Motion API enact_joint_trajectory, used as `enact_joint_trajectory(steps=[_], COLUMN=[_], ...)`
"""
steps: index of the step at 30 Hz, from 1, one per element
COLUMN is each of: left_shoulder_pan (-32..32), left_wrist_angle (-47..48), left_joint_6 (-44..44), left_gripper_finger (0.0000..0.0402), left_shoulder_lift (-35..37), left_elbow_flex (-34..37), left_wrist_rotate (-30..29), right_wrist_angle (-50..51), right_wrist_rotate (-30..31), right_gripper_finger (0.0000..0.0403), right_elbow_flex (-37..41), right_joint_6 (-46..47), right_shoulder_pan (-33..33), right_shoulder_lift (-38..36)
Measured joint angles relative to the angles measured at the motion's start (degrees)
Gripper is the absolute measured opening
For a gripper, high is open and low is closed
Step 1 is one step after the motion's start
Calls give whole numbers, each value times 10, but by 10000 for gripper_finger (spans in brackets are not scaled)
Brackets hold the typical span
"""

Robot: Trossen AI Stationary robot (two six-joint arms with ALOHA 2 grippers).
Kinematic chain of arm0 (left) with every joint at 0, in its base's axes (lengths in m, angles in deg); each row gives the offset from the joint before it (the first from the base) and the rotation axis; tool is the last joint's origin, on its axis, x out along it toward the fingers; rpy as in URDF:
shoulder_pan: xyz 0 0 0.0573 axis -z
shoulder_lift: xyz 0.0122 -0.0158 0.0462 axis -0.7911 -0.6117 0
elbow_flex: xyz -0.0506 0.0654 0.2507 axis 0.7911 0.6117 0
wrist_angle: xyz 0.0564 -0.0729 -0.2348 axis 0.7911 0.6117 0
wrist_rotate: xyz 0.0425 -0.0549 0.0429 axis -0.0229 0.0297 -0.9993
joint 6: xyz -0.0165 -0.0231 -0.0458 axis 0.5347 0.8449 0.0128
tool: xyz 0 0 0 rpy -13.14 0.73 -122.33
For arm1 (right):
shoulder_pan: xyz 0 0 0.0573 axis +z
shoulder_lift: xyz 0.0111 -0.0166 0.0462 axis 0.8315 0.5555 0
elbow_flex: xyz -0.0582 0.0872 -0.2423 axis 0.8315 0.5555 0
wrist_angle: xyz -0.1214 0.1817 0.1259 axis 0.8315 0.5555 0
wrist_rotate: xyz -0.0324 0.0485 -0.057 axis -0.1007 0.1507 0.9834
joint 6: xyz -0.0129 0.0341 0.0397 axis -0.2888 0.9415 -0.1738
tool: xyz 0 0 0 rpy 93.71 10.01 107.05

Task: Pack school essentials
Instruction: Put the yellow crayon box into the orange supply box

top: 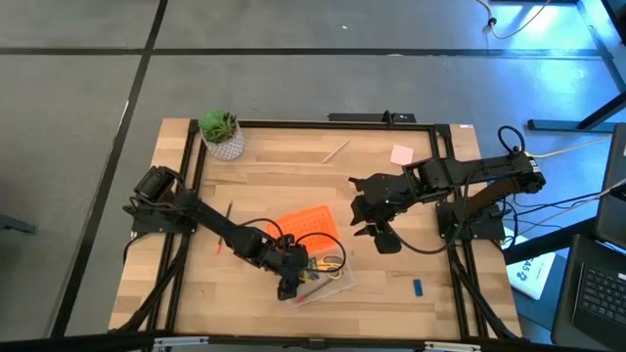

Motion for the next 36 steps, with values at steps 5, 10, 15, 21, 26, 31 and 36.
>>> enact_joint_trajectory(steps=[5, 10, 15, 21, 26, 31, 36], left_shoulder_pan=[0, 2, 2, 2, 3, 5, 5], left_wrist_angle=[0, 0, 0, -1, -1, -1, -2], left_joint_6=[-4, -8, -1, -1, -1, -1, -1], left_gripper_finger=[261, 261, 261, 261, 261, 288, 343], left_shoulder_lift=[0, 0, 0, 0, 0, 0, 0], left_elbow_flex=[0, 0, 0, 0, 0, 0, 0], left_wrist_rotate=[0, 2, 3, 16, 17, 17, 17], right_wrist_angle=[0, 0, 0, 0, 0, 0, 0], right_wrist_rotate=[0, 0, 0, 0, 0, 0, 0], right_gripper_finger=[130, 129, 130, 129, 129, 129, 129], right_elbow_flex=[0, 0, 0, 0, 0, 0, 0], right_joint_6=[0, 0, 0, 0, 0, 0, 0], right_shoulder_pan=[0, 0, 0, 0, 0, 0, 0], right_shoulder_lift=[0, 0, 0, 0, 0, 0, 0])
